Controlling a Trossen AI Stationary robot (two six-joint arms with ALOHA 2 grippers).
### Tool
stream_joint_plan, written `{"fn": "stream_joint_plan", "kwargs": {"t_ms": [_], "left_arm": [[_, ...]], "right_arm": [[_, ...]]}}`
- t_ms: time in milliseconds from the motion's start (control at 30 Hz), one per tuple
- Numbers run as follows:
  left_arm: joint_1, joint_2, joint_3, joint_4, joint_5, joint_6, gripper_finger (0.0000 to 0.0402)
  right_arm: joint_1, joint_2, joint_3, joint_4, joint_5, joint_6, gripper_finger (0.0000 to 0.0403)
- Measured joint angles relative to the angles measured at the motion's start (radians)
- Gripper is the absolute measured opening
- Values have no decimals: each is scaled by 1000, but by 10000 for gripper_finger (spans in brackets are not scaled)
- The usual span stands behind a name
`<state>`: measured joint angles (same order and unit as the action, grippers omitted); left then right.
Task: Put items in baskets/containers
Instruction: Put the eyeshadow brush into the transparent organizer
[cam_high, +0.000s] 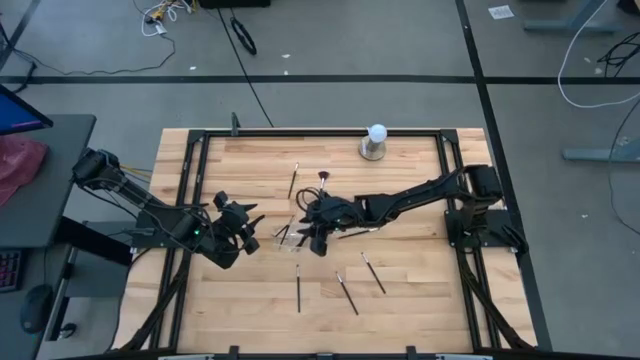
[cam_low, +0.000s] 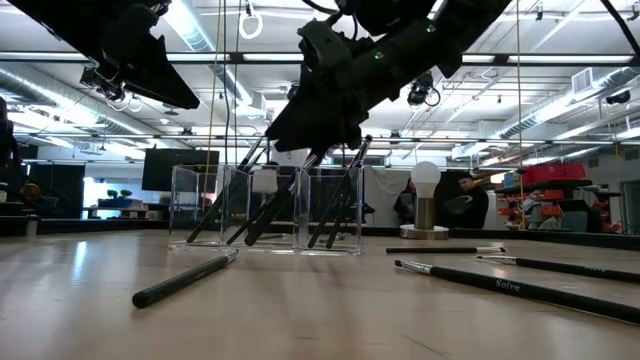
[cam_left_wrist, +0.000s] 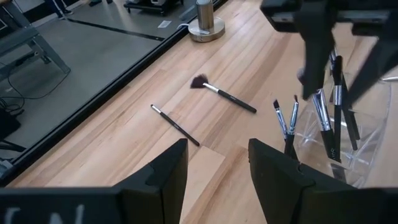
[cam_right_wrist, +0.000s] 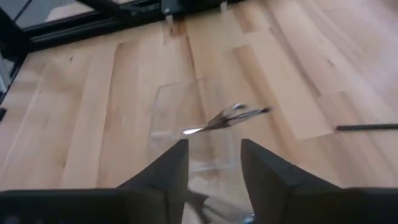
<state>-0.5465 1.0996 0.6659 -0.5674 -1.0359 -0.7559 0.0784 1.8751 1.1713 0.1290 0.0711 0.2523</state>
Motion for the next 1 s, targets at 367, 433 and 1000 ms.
{"fn": "stream_joint_plan", "kwargs": {"t_ms": [367, 433, 1000], "left_arm": [[0, 0, 0, 1, 0, 0, 170], [0, 0, 0, 1, 0, 0, 169], [9, 0, -63, 88, -34, 0, 170]], "right_arm": [[1, -177, 0, -97, 140, -146, 130], [16, -225, 0, -182, 205, -164, 122], [90, -714, -451, -429, 531, 161, 82]]}}
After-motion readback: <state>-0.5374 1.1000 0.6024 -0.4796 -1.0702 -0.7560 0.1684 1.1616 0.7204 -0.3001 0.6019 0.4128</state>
